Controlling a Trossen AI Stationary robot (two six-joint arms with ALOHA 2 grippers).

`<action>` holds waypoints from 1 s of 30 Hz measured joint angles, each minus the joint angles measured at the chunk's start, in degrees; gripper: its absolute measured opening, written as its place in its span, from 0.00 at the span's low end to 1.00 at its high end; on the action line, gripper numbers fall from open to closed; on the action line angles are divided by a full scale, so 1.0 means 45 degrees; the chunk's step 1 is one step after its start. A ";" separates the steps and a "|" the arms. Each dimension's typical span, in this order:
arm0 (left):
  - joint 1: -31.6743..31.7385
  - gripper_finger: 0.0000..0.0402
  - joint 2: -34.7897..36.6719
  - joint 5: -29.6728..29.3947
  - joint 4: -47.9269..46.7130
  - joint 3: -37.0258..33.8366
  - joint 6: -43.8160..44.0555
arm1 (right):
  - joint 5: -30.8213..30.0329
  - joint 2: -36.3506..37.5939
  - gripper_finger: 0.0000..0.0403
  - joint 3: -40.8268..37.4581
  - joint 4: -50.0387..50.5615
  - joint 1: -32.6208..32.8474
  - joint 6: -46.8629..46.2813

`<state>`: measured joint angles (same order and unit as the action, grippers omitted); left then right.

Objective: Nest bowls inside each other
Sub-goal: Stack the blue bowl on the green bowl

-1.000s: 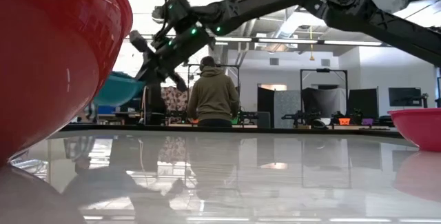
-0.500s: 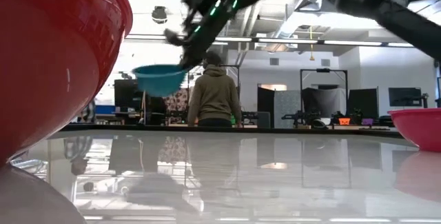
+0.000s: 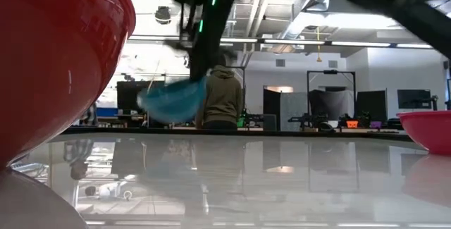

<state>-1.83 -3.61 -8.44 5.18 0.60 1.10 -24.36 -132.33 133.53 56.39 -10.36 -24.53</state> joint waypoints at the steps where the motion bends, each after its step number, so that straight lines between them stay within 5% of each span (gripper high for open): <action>1: 0.0000 0.00 0.0001 -0.0037 -0.0077 0.0000 0.0002 | -0.0123 0.0581 0.05 0.0000 -0.0024 0.0207 0.0060; 5: 0.0000 0.00 -0.0026 -0.0144 -0.0125 0.0000 0.0000 | -0.0573 0.2941 0.05 0.0128 -0.0233 0.1087 0.0117; 11: 0.0010 0.00 -0.0026 -0.0231 -0.0177 0.0000 0.0000 | 0.0186 0.3862 0.05 0.0069 -0.0431 0.3040 0.0202; 19: 0.0010 0.00 -0.0026 -0.0299 -0.0342 0.0005 0.0019 | 0.1089 0.3744 0.05 0.0083 -0.0850 0.6099 -0.0229; 30: 0.0010 0.00 -0.0127 -0.0320 -0.0548 0.0005 0.0239 | 0.1380 0.1037 0.05 0.0092 -0.5200 0.8372 -0.1299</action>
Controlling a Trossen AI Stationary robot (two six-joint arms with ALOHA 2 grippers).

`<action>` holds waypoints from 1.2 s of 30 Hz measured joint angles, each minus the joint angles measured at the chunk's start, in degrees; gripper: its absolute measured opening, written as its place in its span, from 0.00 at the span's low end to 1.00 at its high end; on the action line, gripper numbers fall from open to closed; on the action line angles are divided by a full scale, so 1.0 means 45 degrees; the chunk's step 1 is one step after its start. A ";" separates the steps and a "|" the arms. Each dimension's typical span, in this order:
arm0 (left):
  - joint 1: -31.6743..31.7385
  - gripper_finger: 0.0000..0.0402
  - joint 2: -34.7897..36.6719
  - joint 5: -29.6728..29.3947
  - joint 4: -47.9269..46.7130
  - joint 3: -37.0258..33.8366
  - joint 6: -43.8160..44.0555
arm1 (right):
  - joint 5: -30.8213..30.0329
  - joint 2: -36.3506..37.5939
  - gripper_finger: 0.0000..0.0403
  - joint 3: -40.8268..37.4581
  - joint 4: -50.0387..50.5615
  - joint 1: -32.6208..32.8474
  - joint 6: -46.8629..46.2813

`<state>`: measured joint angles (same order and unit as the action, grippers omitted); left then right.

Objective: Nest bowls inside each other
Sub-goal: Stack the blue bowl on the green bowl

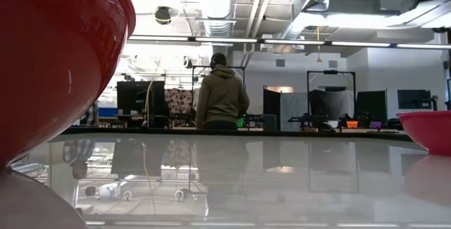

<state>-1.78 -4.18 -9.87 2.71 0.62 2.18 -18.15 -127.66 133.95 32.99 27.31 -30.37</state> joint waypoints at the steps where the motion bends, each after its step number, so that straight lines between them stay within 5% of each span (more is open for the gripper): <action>1: 0.0000 0.00 -0.0036 -0.0008 0.0016 0.0000 -0.0001 | 0.0167 -0.0278 0.05 -0.0017 -0.0254 -0.0027 -0.0191; 12: -0.0004 0.00 -0.0074 0.0122 -0.0046 0.0000 0.0404 | 0.2434 -0.2362 0.05 -0.0049 -0.2151 -0.1327 -0.1700; 36: -0.0005 0.00 -0.0074 0.0123 -0.0056 0.0005 0.0339 | 0.2409 -0.2331 0.05 -0.0049 0.0632 -0.1938 -0.2838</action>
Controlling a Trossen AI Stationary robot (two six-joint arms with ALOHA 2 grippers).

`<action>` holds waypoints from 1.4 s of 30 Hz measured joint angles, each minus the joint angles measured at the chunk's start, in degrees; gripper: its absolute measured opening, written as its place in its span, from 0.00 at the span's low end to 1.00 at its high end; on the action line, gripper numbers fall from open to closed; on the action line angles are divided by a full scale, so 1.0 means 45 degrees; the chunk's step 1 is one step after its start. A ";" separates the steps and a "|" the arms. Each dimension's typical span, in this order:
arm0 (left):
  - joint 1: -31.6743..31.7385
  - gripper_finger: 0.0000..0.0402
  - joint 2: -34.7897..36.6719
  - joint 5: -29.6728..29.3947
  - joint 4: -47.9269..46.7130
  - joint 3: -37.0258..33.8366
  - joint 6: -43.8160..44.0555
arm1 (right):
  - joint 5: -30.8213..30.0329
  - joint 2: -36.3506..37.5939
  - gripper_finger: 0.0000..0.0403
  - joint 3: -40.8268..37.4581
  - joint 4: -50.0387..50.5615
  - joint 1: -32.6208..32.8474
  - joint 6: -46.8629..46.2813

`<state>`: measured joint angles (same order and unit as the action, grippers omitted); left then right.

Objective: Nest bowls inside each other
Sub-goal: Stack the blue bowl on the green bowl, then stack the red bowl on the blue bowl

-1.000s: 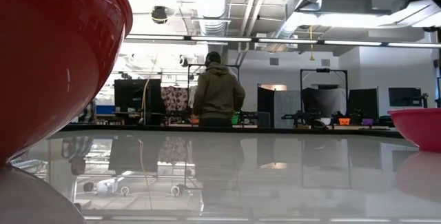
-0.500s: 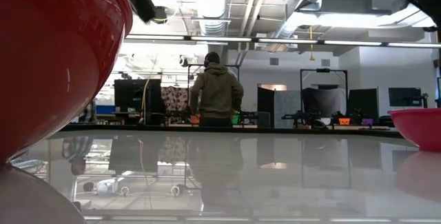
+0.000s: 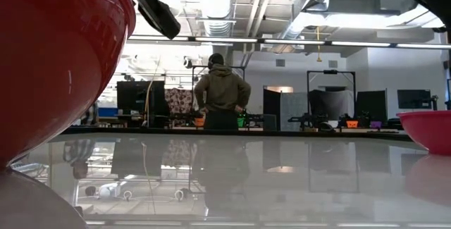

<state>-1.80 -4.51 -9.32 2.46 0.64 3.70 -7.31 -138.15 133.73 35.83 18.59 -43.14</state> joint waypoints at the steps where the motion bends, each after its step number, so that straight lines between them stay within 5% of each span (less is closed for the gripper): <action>1: 0.0000 0.00 0.0000 0.0000 0.0000 0.0000 0.0000 | 0.0000 0.0000 0.05 0.0000 0.0009 0.0000 0.0017; 14: 0.0005 0.00 0.0000 -0.0012 -0.0005 0.0000 -0.0005 | -0.0041 -0.0165 0.05 0.0005 -0.0166 0.0039 0.0587; 29: 0.0005 0.00 0.0005 -0.0015 -0.0005 0.0000 0.0019 | 0.0941 -0.0465 0.40 0.0005 -0.0290 -0.0369 0.0681; 36: 0.0000 0.00 0.0005 -0.0015 -0.0005 0.0000 0.0039 | 0.1405 0.0895 0.42 0.0005 0.0440 -0.0683 0.1648; 42: 0.0000 0.00 0.0005 -0.0012 -0.0005 0.0000 0.0039 | 0.0240 0.2494 0.40 0.0005 0.3329 -0.0784 0.2891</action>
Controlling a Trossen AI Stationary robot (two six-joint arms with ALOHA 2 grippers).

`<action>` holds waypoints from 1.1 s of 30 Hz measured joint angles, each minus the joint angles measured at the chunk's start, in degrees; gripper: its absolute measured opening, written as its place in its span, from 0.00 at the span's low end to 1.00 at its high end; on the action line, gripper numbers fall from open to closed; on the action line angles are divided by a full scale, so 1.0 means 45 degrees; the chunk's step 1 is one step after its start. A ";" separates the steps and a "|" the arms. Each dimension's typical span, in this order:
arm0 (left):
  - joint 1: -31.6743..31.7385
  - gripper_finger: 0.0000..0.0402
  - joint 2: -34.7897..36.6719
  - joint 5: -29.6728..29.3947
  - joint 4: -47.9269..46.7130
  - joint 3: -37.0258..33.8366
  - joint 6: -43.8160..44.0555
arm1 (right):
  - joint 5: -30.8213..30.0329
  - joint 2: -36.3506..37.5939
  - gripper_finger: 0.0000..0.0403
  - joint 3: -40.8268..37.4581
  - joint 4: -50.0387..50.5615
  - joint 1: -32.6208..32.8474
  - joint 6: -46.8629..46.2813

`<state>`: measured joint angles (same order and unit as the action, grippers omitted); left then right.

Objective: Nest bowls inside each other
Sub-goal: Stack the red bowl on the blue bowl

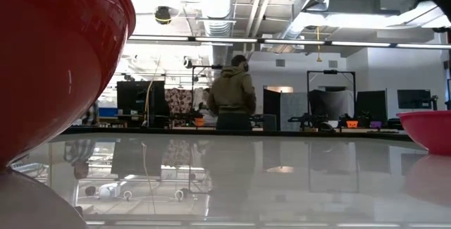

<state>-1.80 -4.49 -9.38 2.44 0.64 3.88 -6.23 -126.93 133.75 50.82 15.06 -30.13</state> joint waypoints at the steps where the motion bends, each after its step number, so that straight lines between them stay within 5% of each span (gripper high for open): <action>1: 0.0000 0.00 0.0000 0.0001 0.0000 0.0000 0.0000 | -0.0387 0.0309 0.39 0.0000 0.0904 -0.0034 -0.0074; 9: 0.0000 0.00 0.0000 -0.0001 0.0000 0.0000 0.0000 | -0.3148 0.1701 0.37 -0.0128 0.8804 -0.0553 -0.2815; 13: 0.0000 0.00 0.0001 -0.0004 0.0000 0.0000 0.0000 | -0.2298 0.3327 0.37 -0.2354 0.7765 -0.0931 -0.2114; 16: 0.0000 0.00 -0.0030 -0.0008 0.0010 0.0000 0.0000 | -0.2363 0.4821 0.37 -0.4740 0.8834 -0.1263 -0.3523; 25: 0.0000 0.00 -0.0274 -0.0026 0.0000 0.0000 -0.0254 | -0.0579 1.0605 0.40 -1.3500 0.6200 -0.1693 -0.6529; 33: 0.0005 0.00 -0.0306 -0.0134 0.0010 0.0000 -0.0282 | 0.0412 1.1959 0.58 -1.7530 0.4471 -0.1652 -0.5987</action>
<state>-1.78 -5.87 -9.98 2.48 0.64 2.61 -4.38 -73.11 54.87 70.94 7.63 -57.08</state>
